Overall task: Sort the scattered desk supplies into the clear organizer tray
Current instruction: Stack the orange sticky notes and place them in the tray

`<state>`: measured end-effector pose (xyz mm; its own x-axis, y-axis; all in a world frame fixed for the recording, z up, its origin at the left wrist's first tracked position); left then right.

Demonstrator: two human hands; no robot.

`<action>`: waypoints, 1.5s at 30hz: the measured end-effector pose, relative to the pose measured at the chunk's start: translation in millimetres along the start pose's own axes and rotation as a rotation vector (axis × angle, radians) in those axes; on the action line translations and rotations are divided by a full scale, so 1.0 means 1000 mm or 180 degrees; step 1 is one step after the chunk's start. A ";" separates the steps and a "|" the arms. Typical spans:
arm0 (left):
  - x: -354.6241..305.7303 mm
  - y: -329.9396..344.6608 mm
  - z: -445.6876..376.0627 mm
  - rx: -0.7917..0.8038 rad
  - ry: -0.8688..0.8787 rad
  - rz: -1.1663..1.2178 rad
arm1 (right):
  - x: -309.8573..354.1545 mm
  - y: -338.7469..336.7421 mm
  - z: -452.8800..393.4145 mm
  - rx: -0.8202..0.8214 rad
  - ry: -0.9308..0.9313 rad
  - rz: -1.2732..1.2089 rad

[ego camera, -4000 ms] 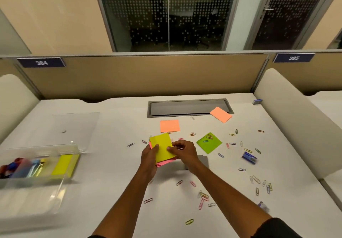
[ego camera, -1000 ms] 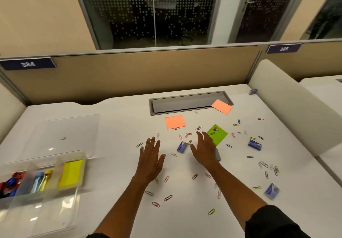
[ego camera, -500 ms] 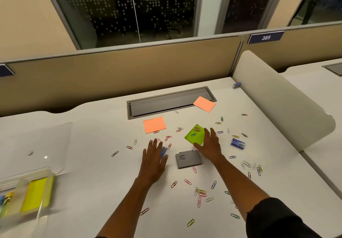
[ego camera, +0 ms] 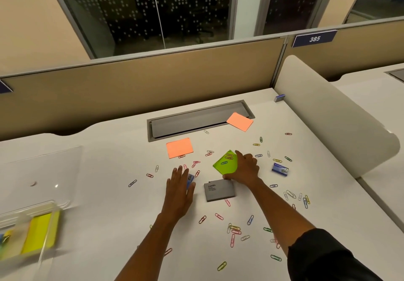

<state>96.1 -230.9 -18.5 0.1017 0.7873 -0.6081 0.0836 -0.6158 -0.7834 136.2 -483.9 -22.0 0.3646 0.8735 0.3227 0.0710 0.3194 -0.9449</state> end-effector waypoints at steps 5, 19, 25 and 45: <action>0.000 -0.009 0.001 -0.0051 -0.0042 0.0016 | -0.003 0.002 0.005 0.0110 0.0135 0.0036; -0.009 -0.016 0.000 -0.0166 -0.0332 0.0565 | 0.005 -0.038 0.019 -0.0462 -0.0095 -0.2000; -0.032 -0.019 -0.006 -0.0366 -0.0630 0.1202 | 0.006 -0.066 0.021 -0.0827 0.0123 -0.2421; -0.027 0.008 -0.037 -0.0177 -0.2028 0.3037 | 0.016 -0.027 -0.020 -0.0630 -0.0067 -0.2000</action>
<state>130.3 -257.9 -3.9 -0.3716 -0.1389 -0.9179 0.2873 -0.9574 0.0286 159.1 -485.9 7.3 0.1801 0.5504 0.8152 0.4344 0.6991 -0.5680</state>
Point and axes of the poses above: each hand's wrist, its own z-axis away from the middle knuckle, its own y-axis out of the palm, x = y × z, the point moved 8 cm from there along -z, towards the middle knuckle, and after that the axes turned 15 degrees about -x, right-handed, at the moved point
